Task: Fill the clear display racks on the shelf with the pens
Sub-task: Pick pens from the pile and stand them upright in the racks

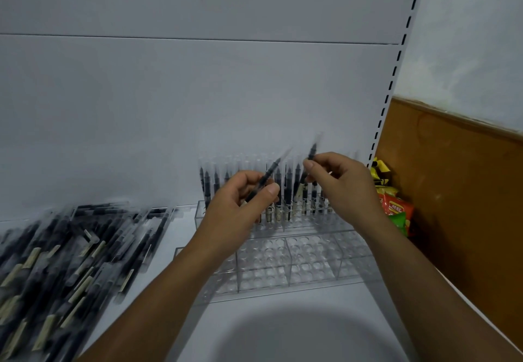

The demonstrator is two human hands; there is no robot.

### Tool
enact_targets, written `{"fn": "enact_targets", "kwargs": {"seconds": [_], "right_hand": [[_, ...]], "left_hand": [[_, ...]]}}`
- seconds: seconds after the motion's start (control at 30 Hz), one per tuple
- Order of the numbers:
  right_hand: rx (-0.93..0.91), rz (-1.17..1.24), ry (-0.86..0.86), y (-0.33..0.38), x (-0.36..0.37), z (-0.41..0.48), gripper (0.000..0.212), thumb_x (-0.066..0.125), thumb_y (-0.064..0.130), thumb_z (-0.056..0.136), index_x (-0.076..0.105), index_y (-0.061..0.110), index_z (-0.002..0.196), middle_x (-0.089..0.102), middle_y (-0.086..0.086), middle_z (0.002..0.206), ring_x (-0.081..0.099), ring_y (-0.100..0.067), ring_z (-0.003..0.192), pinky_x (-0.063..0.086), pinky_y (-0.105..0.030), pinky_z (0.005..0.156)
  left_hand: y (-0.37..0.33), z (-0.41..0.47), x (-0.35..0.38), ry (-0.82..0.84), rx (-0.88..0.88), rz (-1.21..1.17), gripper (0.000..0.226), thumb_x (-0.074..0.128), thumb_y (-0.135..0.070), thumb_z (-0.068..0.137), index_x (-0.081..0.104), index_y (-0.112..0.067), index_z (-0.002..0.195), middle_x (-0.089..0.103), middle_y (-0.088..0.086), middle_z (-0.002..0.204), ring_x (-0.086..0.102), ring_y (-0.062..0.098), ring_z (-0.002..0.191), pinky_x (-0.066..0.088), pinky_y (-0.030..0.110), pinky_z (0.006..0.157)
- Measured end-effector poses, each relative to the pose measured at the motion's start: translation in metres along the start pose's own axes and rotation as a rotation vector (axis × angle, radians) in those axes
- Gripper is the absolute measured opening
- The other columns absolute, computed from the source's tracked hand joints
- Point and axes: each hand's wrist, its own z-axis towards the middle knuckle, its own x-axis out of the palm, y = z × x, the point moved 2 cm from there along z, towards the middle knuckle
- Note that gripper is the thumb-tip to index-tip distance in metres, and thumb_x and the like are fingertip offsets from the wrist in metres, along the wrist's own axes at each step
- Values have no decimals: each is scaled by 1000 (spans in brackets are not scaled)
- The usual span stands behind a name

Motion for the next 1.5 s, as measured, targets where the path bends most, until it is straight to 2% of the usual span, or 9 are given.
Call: {"fn": "enact_targets", "kwargs": {"seconds": [0.23,0.57,0.77,0.83,0.97,1.1,1.2,1.37,1.5], "right_hand": [[-21,-154,12,-1,0,-1,11,65,37,91,71,29,88,67,10,73,63,-8,70,53,-30,66],[6,-549,180,-11,4,-2,27,57,50,93,73,28,95,53,19,64,49,0,62,31,-19,52],[14,-663,229,-4,1,-3,31,56,55,92,72,30,94,56,16,71,52,-4,67,36,-22,55],[10,-572,216,0,-7,-5,30,57,56,90,71,29,87,56,15,66,53,-3,64,38,-23,55],[39,23,339,17,-3,-15,20,68,45,84,73,30,95,57,6,61,61,-16,65,53,-29,63],[-4,210,341,27,10,-19,13,69,30,89,73,18,94,46,8,56,42,-5,53,36,-15,50],[26,289,269,25,8,-18,11,67,24,91,72,15,87,52,13,56,44,0,51,37,-12,49],[116,518,-27,21,-17,-7,9,59,18,96,65,12,92,74,3,82,56,-6,51,44,-18,46],[65,371,-219,9,-29,-2,8,59,20,97,63,16,91,68,13,68,55,-5,51,44,-20,48]], "left_hand": [[0,0,0,3,4,4,35,63,-51,75,64,-28,101,73,-7,89,61,-5,64,45,10,57],[4,0,0,14,18,50,31,62,-55,74,64,-37,99,72,-10,95,67,4,88,47,12,63],[7,2,-1,14,14,68,10,64,-38,87,65,-38,97,72,-10,94,67,4,88,48,12,63],[8,2,-1,17,18,70,9,63,-32,90,65,-35,99,72,-10,93,67,2,86,47,12,63],[8,3,0,38,31,84,16,56,-19,96,65,-32,100,73,-8,88,63,-2,74,47,14,61],[8,2,2,91,54,208,25,54,-22,98,62,-45,98,72,-9,89,65,5,80,49,23,66],[7,0,3,103,52,328,15,55,-33,96,59,-45,104,69,-16,94,64,5,83,54,34,76],[5,-6,8,192,55,628,37,55,-50,90,48,-48,127,54,-28,125,54,-1,109,44,27,90],[7,-6,13,296,90,863,44,48,-54,94,45,-44,136,40,-25,143,33,-2,132,27,32,112]]}}
